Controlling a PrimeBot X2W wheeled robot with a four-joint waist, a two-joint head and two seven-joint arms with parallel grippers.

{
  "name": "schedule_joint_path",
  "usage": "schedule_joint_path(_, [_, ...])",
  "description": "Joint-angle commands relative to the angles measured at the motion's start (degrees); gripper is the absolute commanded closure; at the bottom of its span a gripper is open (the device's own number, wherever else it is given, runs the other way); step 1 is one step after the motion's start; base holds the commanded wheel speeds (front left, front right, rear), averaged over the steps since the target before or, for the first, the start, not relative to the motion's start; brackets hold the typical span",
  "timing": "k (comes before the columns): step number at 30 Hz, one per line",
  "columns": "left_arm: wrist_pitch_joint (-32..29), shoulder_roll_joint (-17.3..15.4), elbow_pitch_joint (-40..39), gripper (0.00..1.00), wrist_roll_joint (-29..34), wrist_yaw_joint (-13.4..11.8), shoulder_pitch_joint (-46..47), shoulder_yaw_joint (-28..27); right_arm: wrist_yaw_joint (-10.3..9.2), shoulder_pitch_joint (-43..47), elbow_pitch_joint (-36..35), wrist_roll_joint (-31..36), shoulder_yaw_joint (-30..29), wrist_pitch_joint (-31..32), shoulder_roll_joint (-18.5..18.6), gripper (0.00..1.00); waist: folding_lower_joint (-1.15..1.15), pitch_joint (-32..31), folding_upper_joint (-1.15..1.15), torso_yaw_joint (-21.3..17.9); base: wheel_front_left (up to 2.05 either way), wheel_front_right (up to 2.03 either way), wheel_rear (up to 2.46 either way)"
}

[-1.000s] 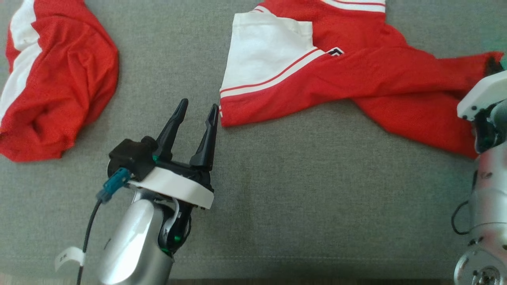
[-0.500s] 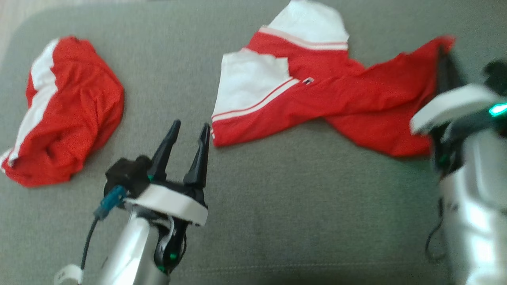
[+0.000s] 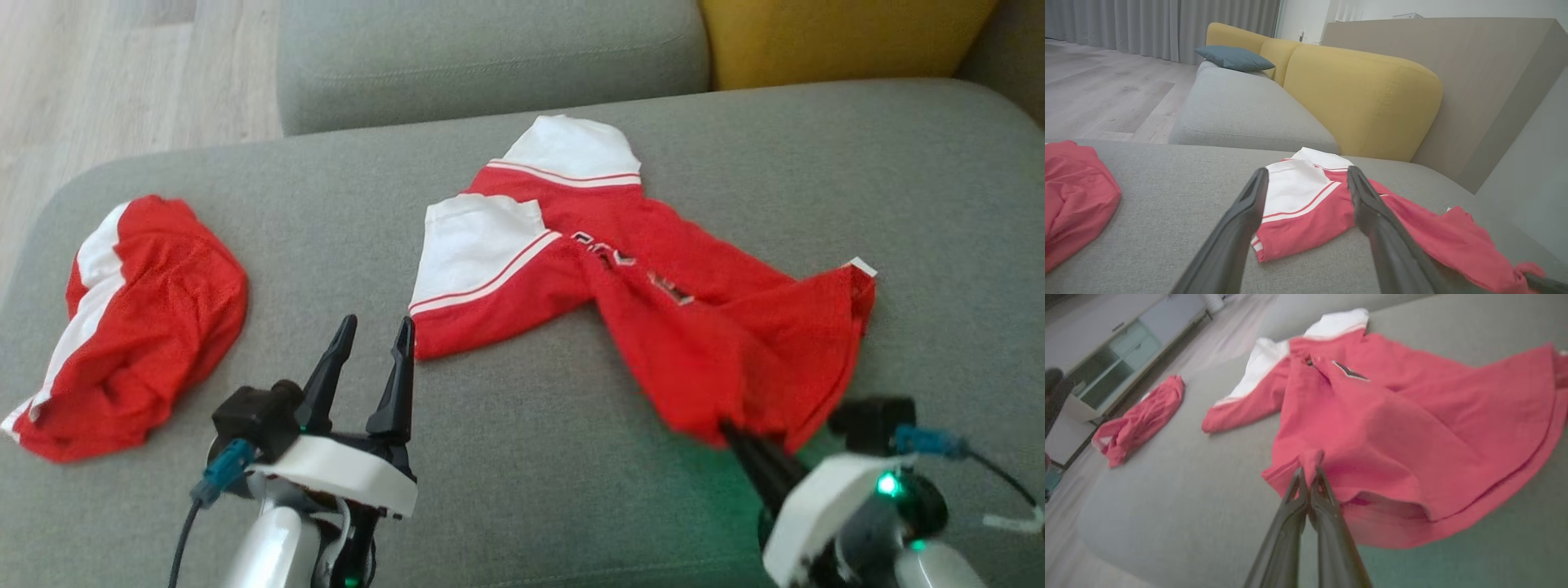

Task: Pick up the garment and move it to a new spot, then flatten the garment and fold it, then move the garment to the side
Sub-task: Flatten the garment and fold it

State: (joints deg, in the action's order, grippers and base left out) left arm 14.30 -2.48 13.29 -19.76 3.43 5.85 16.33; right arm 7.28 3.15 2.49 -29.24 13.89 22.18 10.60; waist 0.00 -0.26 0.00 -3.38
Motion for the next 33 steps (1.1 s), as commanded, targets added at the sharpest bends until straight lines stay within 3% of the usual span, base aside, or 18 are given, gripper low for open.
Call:
schedule_joint_path(1, [0.7,-0.4,-2.0,0.0,-0.2,-0.3,2.0,-2.0,0.21,-1.0,-3.0,-0.4,1.4,1.5,2.6,1.0,0.0,-0.4,0.0,-0.3,0.0,0.0,0.0])
schedule_joint_path(10, [0.7,-0.4,-2.0,0.0,-0.6,-0.5,1.8,-1.5,0.21,3.9,-1.7,2.0,3.6,6.4,8.7,1.0,0.0,-1.0,0.0,-0.3,0.0,0.0,0.0])
schedule_joint_path(17, [0.7,-0.4,-2.1,0.0,-0.7,-0.7,1.7,-1.4,0.21,4.0,1.8,5.3,2.6,4.0,10.3,1.0,0.0,-1.0,0.0,-0.1,0.0,0.0,0.0])
schedule_joint_path(18, [0.7,-0.4,-2.1,0.0,-0.7,-0.7,1.8,-1.4,0.21,3.5,2.3,6.2,1.6,2.6,10.0,0.11,0.0,-1.0,0.0,-0.1,0.0,0.0,0.0])
schedule_joint_path(19, [0.7,-0.4,-2.1,0.0,-0.7,-0.7,1.8,-1.4,0.21,3.1,2.8,6.7,0.6,1.2,9.3,0.0,0.0,-0.9,0.0,-0.1,0.0,0.0,0.0])
schedule_joint_path(33, [0.7,-0.4,-3.2,0.0,-0.7,-0.7,1.8,-1.2,0.21,-5.3,-0.7,6.4,-1.5,-24.1,-0.2,0.0,0.0,-0.1,0.0,1.6,0.0,0.0,0.0])
